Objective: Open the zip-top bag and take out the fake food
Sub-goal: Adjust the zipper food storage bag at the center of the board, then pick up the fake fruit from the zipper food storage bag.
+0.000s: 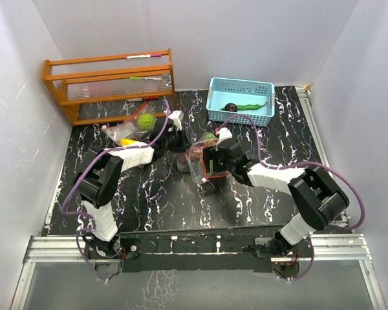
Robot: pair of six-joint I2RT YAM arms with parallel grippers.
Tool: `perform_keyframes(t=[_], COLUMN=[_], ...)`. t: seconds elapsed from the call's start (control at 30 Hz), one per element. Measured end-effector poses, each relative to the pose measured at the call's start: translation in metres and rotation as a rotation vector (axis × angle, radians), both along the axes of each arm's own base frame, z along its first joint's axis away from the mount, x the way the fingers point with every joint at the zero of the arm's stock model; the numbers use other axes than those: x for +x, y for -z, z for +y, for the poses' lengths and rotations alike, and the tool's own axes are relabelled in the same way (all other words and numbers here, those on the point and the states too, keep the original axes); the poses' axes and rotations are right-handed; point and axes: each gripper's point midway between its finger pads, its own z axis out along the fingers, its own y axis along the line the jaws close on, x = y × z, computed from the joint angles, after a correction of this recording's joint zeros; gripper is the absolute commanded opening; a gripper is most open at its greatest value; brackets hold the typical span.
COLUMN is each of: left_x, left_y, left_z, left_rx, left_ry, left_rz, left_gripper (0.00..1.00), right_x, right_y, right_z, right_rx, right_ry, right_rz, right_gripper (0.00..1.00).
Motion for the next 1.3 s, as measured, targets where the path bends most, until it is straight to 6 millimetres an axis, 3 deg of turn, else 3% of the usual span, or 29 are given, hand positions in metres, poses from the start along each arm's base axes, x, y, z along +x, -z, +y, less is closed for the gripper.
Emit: perform_keyframes(t=[0.13,0.33,0.43,0.63,0.73,0.83,0.97,1.1,1.2,1.3], left_x=[0.000,0.000,-0.001,0.001,0.001,0.001,0.003,0.006,0.009,0.008], left_y=[-0.001,0.000,0.002,0.005,0.005,0.005,0.009,0.012,0.016,0.024], left_z=[-0.001,-0.004,-0.005,-0.006,-0.006,-0.005,0.002,0.008,0.015,0.024], left_rx=[-0.010,-0.025,-0.031,-0.032,-0.032,-0.031,-0.028,-0.020,-0.011,0.007], left_ry=[-0.001,0.003,0.006,0.004,0.005,0.002,-0.020,-0.053,-0.085,-0.117], left_rz=[0.002,0.007,0.017,0.016,0.017,0.018,0.036,0.049,0.056,0.070], left_gripper=[0.00,0.00,0.00,0.00,0.00,0.00,0.00,0.00,0.00,0.00], right_x=[-0.008,-0.008,-0.005,0.001,-0.003,-0.006,-0.001,0.011,0.019,0.028], right_y=[0.010,0.002,0.015,0.014,0.008,-0.017,-0.085,-0.139,-0.163,-0.173], right_z=[-0.005,-0.010,-0.007,-0.003,-0.008,-0.013,-0.019,-0.026,-0.034,-0.045], right_rx=[-0.015,-0.031,-0.045,-0.036,-0.046,-0.030,0.030,0.052,0.036,-0.003], right_ry=[-0.002,-0.010,-0.018,-0.019,-0.011,-0.001,0.025,0.061,0.097,0.139], right_rz=[0.023,-0.024,-0.009,-0.018,-0.014,-0.051,-0.184,-0.294,-0.347,-0.362], right_gripper=[0.64,0.68,0.61,0.39,0.35,0.35,0.35,0.36,0.36,0.36])
